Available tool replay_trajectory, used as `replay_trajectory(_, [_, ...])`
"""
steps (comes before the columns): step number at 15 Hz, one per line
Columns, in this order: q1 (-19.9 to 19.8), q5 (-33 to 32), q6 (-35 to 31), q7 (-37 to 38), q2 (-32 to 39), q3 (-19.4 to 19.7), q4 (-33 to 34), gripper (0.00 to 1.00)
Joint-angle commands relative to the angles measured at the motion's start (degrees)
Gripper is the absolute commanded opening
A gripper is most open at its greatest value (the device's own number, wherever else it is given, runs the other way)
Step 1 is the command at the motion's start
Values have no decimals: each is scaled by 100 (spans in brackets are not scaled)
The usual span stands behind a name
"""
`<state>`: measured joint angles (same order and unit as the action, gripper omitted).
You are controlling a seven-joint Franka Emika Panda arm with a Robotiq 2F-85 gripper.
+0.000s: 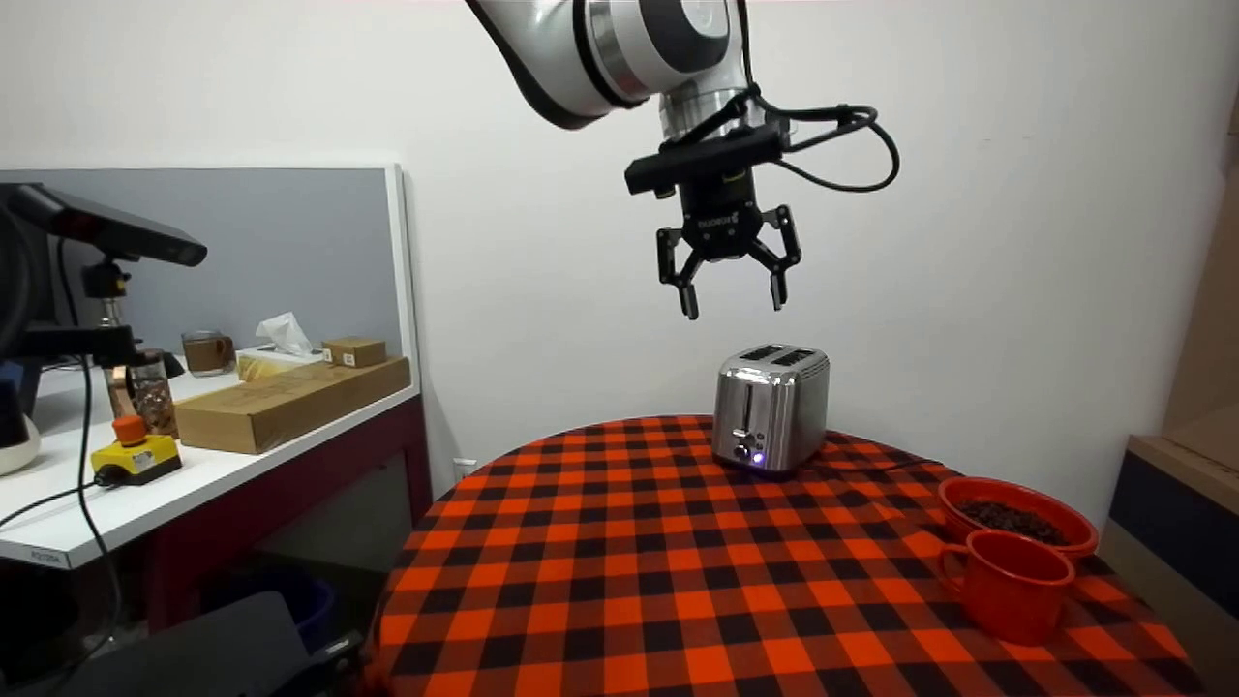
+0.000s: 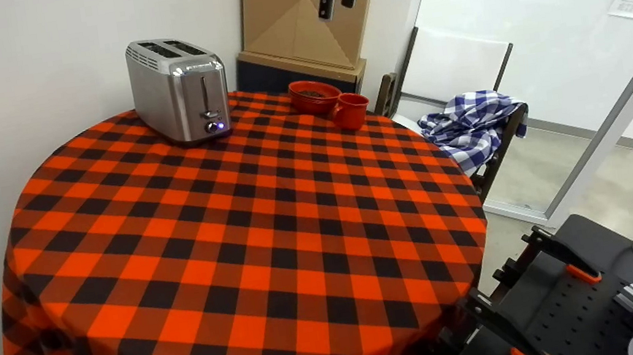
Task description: Press the button on the toaster
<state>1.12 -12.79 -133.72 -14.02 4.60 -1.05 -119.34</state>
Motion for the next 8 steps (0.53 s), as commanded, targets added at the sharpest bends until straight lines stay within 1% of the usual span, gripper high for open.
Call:
replay_trajectory(1, [-14, -17, -561, -39, 874, -6, 707, 100])
replay_trajectory(4, [-3, -62, -855, 83, 1475, 19, 1120, 100])
replay_trajectory(8, [117, -177, -959, 267, 2118, 66, 1580, 100])
